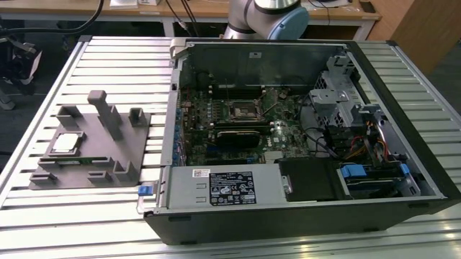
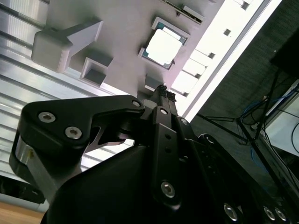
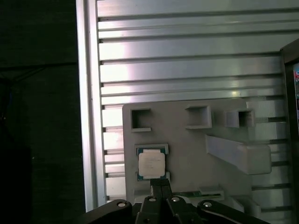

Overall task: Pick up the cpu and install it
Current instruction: 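Pick up the cpu and move it towards the insertion slot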

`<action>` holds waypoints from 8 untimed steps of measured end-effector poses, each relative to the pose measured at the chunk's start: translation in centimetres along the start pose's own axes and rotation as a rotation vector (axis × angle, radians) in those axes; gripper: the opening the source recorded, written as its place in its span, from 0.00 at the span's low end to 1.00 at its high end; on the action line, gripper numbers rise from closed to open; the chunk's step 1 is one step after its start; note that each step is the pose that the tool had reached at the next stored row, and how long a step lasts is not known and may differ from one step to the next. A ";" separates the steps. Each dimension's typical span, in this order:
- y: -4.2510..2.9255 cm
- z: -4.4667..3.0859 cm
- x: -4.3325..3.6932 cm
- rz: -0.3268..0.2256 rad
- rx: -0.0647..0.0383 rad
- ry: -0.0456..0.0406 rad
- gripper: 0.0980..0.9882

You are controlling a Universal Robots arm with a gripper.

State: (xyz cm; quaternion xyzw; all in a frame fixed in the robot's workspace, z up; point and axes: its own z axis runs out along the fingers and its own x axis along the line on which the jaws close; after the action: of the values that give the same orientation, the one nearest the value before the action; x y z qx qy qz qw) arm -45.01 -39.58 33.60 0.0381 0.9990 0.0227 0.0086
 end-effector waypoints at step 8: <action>-0.03 0.56 0.01 0.000 0.000 0.0000 0.01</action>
State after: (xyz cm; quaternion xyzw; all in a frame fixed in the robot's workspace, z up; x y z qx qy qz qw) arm -45.01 -39.58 33.04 0.0380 0.9990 0.0227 0.0086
